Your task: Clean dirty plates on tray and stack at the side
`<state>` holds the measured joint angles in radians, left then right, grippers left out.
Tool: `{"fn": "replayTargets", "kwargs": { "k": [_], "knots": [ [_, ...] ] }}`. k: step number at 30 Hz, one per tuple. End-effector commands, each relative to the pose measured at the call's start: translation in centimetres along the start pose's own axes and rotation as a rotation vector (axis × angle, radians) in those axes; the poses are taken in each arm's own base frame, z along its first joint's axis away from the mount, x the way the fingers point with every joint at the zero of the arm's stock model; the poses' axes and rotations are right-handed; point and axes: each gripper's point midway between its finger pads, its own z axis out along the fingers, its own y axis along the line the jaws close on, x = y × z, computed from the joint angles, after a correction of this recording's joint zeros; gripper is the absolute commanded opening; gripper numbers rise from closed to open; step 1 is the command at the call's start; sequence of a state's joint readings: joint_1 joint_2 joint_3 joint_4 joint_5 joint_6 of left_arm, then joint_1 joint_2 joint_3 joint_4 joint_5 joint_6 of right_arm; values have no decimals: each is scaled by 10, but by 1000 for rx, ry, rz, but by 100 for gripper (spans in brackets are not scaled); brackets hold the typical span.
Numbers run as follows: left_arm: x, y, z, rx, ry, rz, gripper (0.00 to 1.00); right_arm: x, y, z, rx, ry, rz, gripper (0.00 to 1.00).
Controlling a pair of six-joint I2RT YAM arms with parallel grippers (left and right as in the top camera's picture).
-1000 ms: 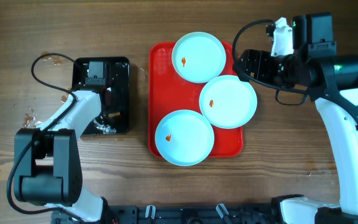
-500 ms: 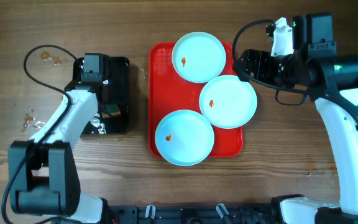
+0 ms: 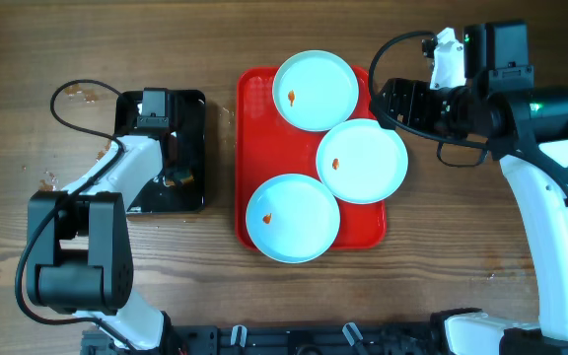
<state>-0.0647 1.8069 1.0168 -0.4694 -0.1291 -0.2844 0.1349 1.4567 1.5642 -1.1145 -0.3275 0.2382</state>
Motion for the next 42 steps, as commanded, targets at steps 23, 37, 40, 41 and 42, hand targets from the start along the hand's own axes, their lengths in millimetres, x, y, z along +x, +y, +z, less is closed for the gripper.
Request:
{"fn": "replayTargets", "kwargs": {
  "k": [23,37,40,41,42],
  "knots": [
    [-6,17,-13,-36,51,-13,4,-44,-43,149,24,33,-279,72],
    [-76,-25,-86,94,-132,5,4,-62,-64,194,74,-19,-297,70],
    [-92,-65,-113,186,-196,58,4,-56,-70,204,77,7,-278,66],
    [-95,-88,-122,254,-222,82,4,-54,-72,207,78,16,-264,64],
    [-97,-103,-127,296,-244,92,4,-51,-75,213,82,26,-252,64]
  ]
}}
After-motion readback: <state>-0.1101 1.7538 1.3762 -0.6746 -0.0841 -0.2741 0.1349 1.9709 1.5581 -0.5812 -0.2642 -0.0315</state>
